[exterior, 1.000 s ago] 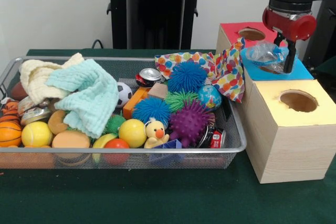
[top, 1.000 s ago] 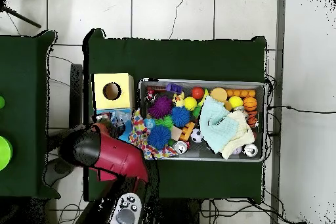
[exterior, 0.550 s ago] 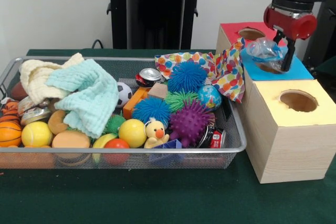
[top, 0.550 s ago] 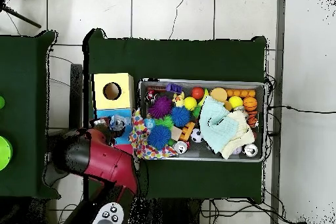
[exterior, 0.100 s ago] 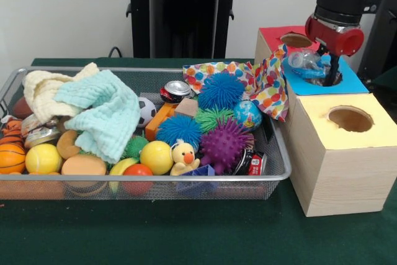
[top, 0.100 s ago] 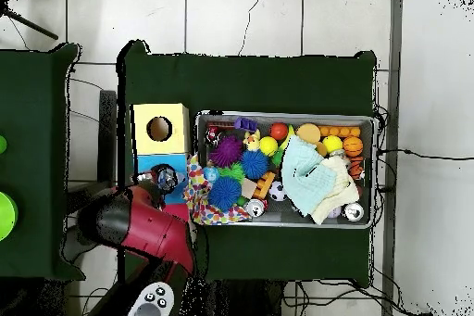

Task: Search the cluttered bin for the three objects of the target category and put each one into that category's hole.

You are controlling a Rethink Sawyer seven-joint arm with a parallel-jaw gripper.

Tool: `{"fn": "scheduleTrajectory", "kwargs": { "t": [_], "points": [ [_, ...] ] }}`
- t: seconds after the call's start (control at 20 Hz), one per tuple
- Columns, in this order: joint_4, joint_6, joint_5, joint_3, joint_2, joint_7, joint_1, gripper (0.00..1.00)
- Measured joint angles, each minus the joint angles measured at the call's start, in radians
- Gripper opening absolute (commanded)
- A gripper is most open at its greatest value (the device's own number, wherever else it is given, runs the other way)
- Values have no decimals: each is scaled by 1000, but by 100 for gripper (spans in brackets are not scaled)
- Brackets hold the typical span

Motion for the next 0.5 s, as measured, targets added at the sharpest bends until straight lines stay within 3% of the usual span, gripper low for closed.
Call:
{"fn": "scheduleTrajectory", "kwargs": {
  "t": [0.15, 0.5],
  "points": [
    [12, -32, 2, 39, -7, 0, -29, 0],
    [77, -222, -20, 210, -14, 0, -153, 0]
  ]
}}
